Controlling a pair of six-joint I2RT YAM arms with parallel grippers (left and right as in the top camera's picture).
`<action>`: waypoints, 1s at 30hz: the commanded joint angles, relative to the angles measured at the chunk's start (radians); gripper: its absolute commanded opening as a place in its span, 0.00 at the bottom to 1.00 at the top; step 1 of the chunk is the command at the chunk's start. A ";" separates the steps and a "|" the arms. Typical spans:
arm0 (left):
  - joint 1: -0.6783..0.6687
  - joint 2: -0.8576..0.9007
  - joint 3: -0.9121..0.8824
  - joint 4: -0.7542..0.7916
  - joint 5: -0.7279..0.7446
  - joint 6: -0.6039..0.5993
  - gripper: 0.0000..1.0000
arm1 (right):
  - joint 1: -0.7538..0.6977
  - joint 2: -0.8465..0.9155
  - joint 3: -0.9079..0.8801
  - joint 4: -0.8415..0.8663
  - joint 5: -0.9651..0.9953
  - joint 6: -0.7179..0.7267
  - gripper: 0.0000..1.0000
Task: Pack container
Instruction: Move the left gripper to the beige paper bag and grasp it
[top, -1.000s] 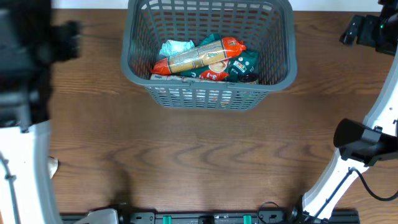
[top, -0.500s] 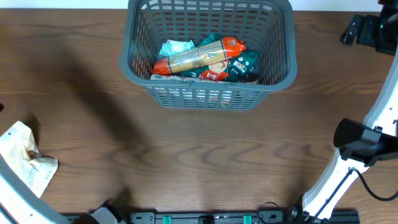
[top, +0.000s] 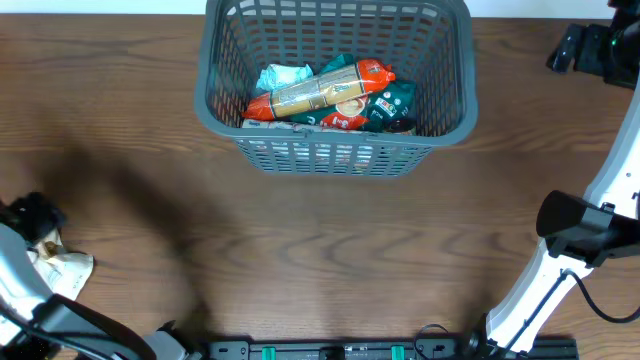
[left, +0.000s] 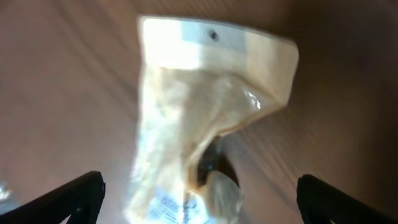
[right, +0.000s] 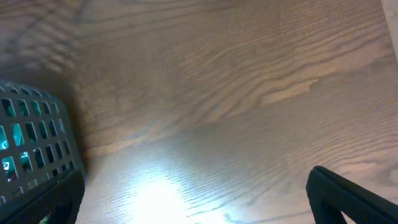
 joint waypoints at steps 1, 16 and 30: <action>0.003 0.032 -0.059 0.050 0.065 0.111 0.99 | 0.004 0.010 -0.001 -0.002 -0.001 -0.005 0.99; 0.057 0.160 -0.149 0.196 0.061 0.146 0.99 | 0.004 0.010 -0.001 -0.004 -0.001 -0.005 0.99; 0.086 0.214 -0.149 0.235 0.066 0.146 0.98 | 0.004 0.010 -0.001 -0.004 -0.001 0.000 0.99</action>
